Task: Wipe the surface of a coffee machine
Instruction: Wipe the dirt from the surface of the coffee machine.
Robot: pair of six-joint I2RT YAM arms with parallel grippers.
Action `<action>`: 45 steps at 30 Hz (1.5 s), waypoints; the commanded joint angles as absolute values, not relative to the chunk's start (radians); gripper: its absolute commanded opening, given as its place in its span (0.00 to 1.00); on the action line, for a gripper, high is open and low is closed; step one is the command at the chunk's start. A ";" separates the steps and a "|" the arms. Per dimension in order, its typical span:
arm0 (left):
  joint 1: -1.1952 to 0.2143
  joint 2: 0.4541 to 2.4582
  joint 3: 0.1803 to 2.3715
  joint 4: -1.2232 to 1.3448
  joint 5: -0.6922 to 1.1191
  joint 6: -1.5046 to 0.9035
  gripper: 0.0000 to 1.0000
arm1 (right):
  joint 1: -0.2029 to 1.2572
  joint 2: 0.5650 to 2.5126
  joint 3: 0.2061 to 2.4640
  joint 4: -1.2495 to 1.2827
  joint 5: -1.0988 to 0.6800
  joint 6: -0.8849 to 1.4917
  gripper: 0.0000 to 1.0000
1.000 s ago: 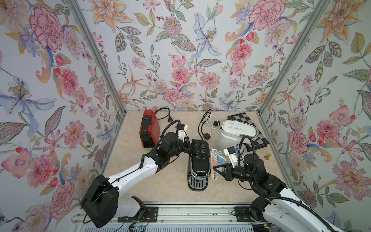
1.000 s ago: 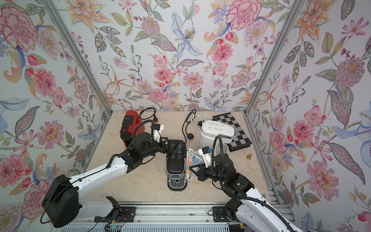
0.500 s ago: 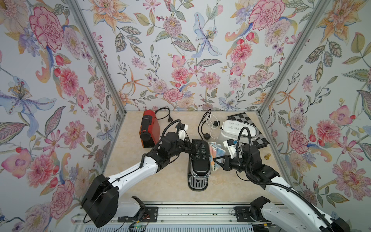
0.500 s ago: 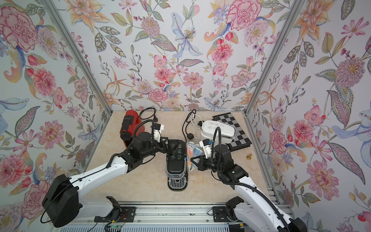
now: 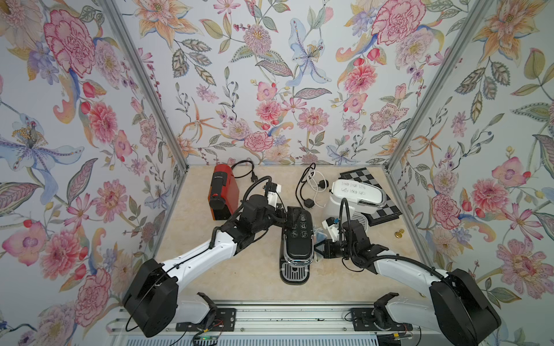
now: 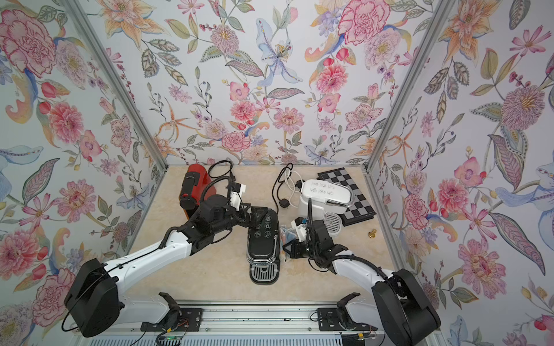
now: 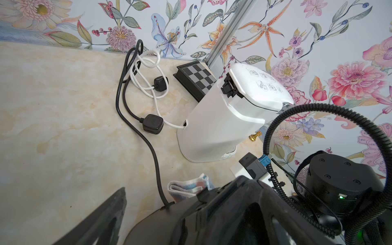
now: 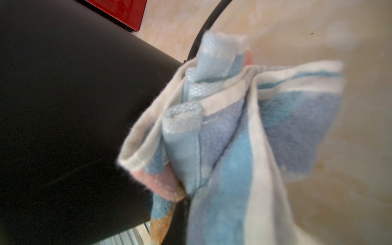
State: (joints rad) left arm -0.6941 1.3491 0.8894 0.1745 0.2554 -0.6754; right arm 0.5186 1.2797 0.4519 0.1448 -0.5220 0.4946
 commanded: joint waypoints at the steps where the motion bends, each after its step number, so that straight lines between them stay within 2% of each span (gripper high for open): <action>1: -0.718 1.399 0.876 0.007 0.228 -0.608 0.99 | 0.608 1.365 0.457 0.316 -0.590 0.507 0.00; 8: -0.710 1.381 0.881 -0.025 0.210 -0.588 0.99 | 0.687 1.508 0.485 0.401 -0.513 0.561 0.00; 17: -0.710 1.373 0.867 -0.017 0.239 -0.577 0.99 | 0.669 1.501 0.593 0.371 -0.490 0.515 0.00; 24: -0.710 1.368 0.861 -0.019 0.240 -0.572 0.99 | 0.618 1.396 0.690 0.227 -0.529 0.438 0.00; 37: -0.709 1.376 0.860 -0.006 0.244 -0.570 0.99 | 0.637 1.072 0.794 0.005 -0.533 0.395 0.00; 41: -0.710 1.379 0.862 -0.003 0.246 -0.573 0.99 | 0.634 1.069 0.817 -0.030 -0.524 0.372 0.00; 45: -0.711 1.377 0.864 -0.004 0.247 -0.572 0.99 | 0.625 1.145 0.821 -0.027 -0.523 0.352 0.00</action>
